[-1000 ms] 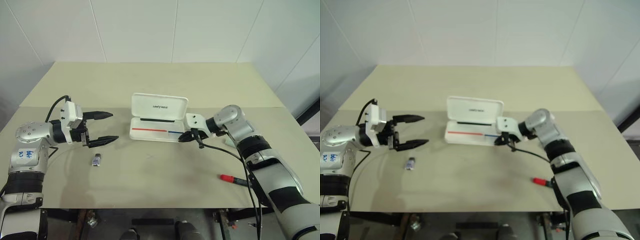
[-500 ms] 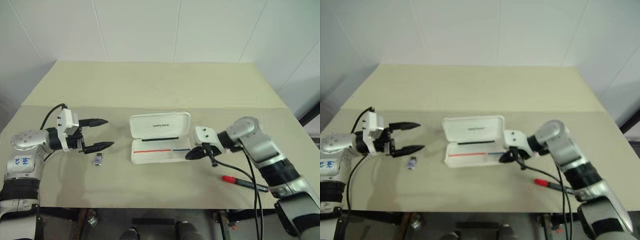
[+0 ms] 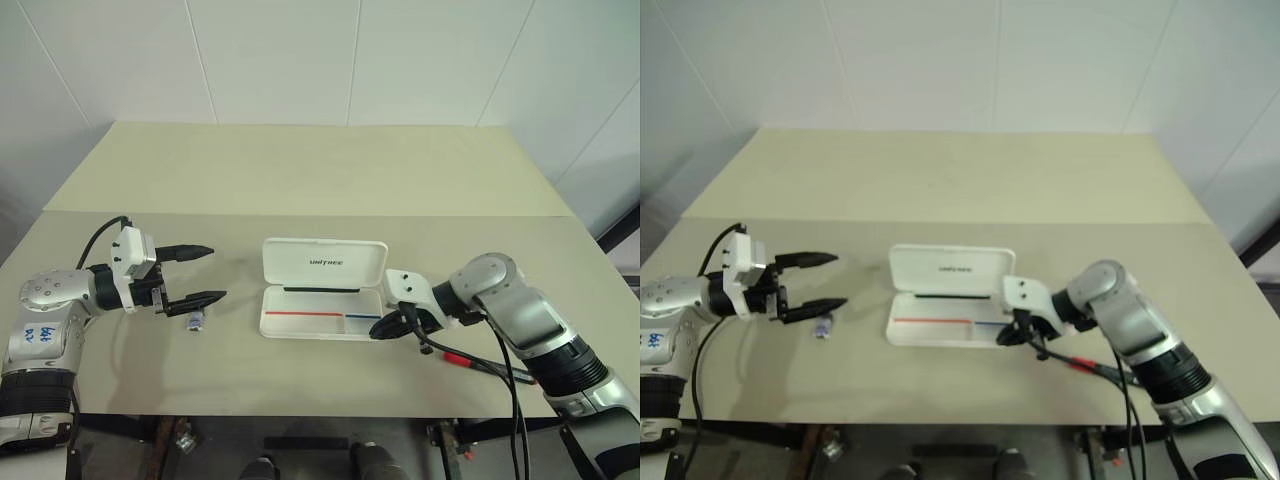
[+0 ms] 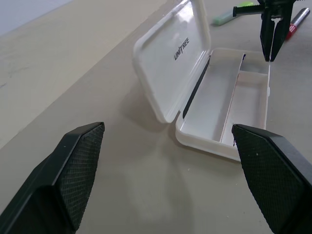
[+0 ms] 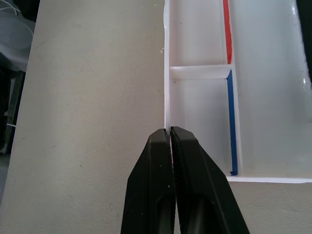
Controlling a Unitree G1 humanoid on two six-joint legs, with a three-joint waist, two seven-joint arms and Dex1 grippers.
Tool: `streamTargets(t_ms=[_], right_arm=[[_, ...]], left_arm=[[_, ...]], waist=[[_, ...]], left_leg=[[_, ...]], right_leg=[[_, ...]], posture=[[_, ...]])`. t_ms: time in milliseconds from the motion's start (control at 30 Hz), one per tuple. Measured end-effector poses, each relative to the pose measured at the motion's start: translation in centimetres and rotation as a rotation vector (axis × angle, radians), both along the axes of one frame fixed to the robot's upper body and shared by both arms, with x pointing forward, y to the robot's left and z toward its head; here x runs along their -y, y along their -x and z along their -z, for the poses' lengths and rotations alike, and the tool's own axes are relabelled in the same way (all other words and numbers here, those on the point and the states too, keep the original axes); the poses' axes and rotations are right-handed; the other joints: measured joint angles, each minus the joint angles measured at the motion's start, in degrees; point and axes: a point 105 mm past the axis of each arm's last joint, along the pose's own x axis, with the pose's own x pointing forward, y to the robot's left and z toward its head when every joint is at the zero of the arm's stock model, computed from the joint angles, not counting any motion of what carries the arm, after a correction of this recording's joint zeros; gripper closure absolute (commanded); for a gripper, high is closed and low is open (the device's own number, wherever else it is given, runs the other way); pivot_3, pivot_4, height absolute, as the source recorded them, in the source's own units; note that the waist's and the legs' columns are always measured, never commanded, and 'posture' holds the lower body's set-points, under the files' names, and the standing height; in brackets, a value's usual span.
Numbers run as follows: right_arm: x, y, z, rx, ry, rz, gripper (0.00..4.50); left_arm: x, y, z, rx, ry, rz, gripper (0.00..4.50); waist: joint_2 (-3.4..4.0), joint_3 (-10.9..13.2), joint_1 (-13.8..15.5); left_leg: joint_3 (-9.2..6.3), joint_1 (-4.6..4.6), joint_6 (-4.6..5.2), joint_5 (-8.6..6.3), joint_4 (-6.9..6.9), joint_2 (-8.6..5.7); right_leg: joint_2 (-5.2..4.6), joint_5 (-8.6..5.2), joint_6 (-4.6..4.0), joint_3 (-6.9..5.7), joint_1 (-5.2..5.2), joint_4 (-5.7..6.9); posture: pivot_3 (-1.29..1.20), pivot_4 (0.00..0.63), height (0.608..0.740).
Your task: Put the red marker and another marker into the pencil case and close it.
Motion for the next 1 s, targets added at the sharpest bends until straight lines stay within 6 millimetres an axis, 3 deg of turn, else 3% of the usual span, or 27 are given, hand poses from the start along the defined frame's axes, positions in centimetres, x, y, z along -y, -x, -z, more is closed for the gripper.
streamTargets(t_ms=[200,300,433,800,900,1000], right_arm=[[0.3,0.2,0.0,0.001,0.006,0.017,4.46],[0.5,0.2,0.2,-0.007,0.011,0.03,3.78],[0.4,0.0,0.1,0.004,0.006,0.042,2.42],[-0.8,1.1,-1.2,-0.047,-0.096,0.005,2.42],[-0.8,1.2,-2.1,-0.042,-0.131,0.018,1.86],[-0.1,1.2,-3.4,-0.018,-0.161,0.047,0.84]], left_arm=[[0.0,0.0,0.0,-0.003,0.002,-0.004,0.0],[0.0,0.0,0.0,-0.001,0.002,-0.004,0.0],[0.0,-0.1,-0.1,0.0,0.003,-0.003,0.0],[0.0,-0.1,-0.3,0.005,0.002,0.002,0.0],[0.1,-0.1,-0.3,0.005,0.002,0.005,0.0],[0.1,0.0,-0.3,0.003,0.001,0.008,0.0]], waist=[[0.0,0.0,0.3],[0.0,0.0,0.4],[0.0,0.0,0.3],[0.0,0.0,0.3],[0.0,0.0,0.4],[0.0,0.0,0.5]], left_leg=[[0.0,0.0,0.0,0.0,0.0,0.0],[0.0,0.0,0.0,0.0,0.0,0.0],[0.0,0.0,0.0,0.0,0.0,0.0],[0.0,0.0,0.0,0.0,0.0,0.0],[0.0,0.0,0.0,0.0,0.0,0.0],[0.0,-0.01,0.0,0.0,0.0,0.0]], right_leg=[[0.0,0.0,0.0,0.0,0.01,-0.01],[0.0,0.0,0.0,0.0,0.0,-0.01],[0.01,0.0,0.0,0.0,0.0,0.0],[0.01,0.0,0.0,0.0,0.0,0.0],[0.0,0.0,0.0,0.0,0.0,0.0],[0.0,0.0,0.0,0.0,0.0,-0.02]], posture=[[0.0,0.15,0.74],[0.0,0.15,0.74],[0.0,0.15,0.74],[0.0,0.15,0.74],[0.0,0.15,0.74],[0.0,0.15,0.74]])
